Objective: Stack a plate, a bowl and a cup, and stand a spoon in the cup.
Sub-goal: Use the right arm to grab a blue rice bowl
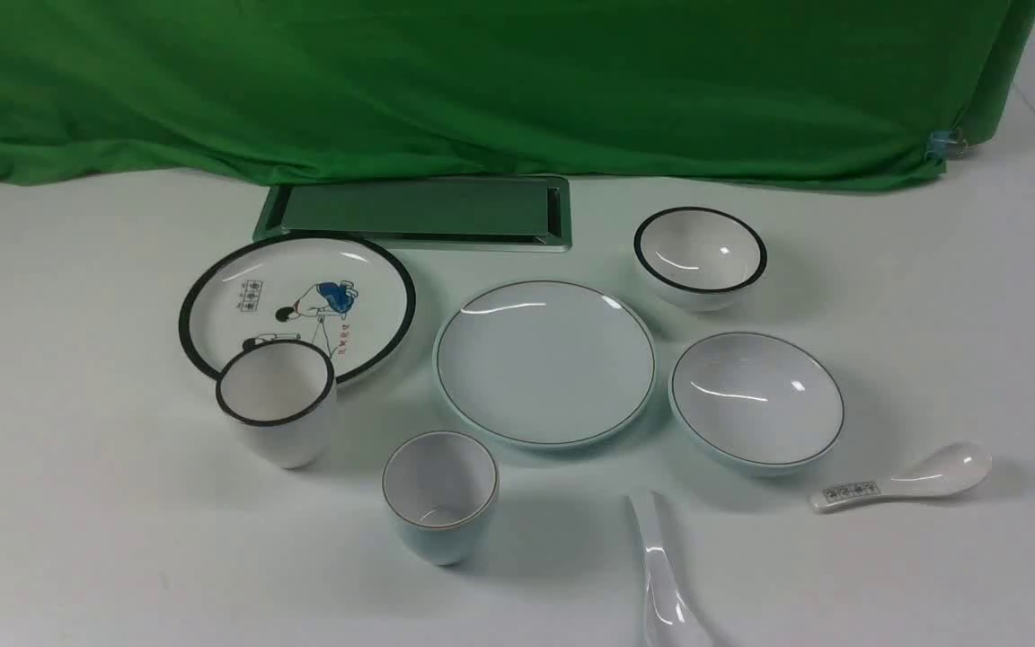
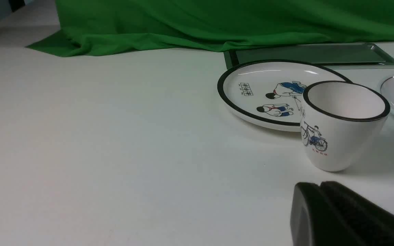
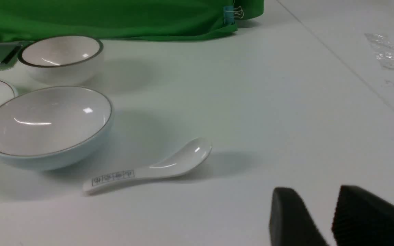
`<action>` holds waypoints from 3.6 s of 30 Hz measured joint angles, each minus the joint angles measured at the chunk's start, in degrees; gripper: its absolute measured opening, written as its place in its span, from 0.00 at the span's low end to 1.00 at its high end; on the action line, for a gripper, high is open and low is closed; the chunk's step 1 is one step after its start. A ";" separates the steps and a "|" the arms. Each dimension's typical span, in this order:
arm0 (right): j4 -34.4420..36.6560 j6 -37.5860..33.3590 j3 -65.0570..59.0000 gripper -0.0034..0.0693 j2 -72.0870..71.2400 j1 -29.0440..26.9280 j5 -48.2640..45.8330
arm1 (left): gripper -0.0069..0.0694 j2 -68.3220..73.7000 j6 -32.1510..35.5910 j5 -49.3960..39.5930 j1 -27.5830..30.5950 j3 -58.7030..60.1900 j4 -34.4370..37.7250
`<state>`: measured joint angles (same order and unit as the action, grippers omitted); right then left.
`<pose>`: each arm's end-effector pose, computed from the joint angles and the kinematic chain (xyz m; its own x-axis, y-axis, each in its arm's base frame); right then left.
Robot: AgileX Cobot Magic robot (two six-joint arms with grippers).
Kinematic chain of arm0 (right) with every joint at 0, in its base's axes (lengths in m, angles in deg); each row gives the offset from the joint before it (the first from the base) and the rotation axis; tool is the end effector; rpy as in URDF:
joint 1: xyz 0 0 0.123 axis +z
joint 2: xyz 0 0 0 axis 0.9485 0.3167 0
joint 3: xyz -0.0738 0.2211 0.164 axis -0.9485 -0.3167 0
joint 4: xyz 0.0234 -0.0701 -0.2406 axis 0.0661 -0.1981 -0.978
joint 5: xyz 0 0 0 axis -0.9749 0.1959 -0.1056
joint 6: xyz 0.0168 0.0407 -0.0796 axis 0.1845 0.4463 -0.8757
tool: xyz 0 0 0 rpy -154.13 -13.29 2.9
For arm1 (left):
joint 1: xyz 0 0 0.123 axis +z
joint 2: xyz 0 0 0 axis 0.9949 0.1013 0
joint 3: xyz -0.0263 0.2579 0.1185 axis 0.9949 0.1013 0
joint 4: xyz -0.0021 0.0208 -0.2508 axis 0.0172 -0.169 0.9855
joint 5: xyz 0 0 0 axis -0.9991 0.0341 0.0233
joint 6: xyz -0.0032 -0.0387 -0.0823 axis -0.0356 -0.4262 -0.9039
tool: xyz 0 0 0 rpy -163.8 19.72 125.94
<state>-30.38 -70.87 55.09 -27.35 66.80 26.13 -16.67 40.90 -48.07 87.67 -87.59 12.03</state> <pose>0.0557 -0.0046 0.1902 -0.1354 0.0695 -0.9883 0.0906 0.9942 0.0575 0.0558 0.0019 0.1900 -0.1506 0.0275 -0.9882 -0.0391 0.9987 0.0337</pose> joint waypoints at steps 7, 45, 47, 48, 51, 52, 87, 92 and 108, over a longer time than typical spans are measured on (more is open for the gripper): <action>0.00 0.00 0.00 0.38 0.00 0.00 0.00 | 0.05 0.00 0.00 0.00 0.00 0.00 0.00; 0.00 3.04 0.00 0.38 0.00 0.00 0.04 | 0.05 0.00 0.00 0.00 0.00 0.00 -0.60; 0.00 3.29 0.00 0.38 0.00 0.00 0.04 | 0.05 0.00 0.00 0.12 0.00 0.00 -2.81; 0.00 4.04 0.00 0.38 0.00 0.00 0.04 | 0.05 0.00 0.00 0.12 0.00 0.00 -4.15; 1.08 13.44 0.00 0.38 0.00 0.00 0.04 | 0.05 0.00 -0.14 1.57 0.00 0.00 -3.44; 1.58 14.40 0.00 0.38 0.00 0.00 0.04 | 0.05 0.00 -0.31 2.05 0.00 0.00 -3.02; 9.11 6.10 16.46 0.07 11.99 0.05 5.29 | 0.05 5.64 -19.79 3.53 -0.05 -17.58 12.62; 9.05 -7.52 30.53 0.06 28.00 0.45 0.81 | 0.05 22.17 -13.25 -11.20 -0.05 -28.96 2.75; 9.05 -22.04 64.55 0.06 75.87 18.43 -34.95 | 0.05 65.18 8.18 -41.96 -18.60 -65.52 -0.07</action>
<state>-21.33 -92.91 119.64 48.52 85.22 -8.82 48.52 49.08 -90.03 69.07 -153.11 11.96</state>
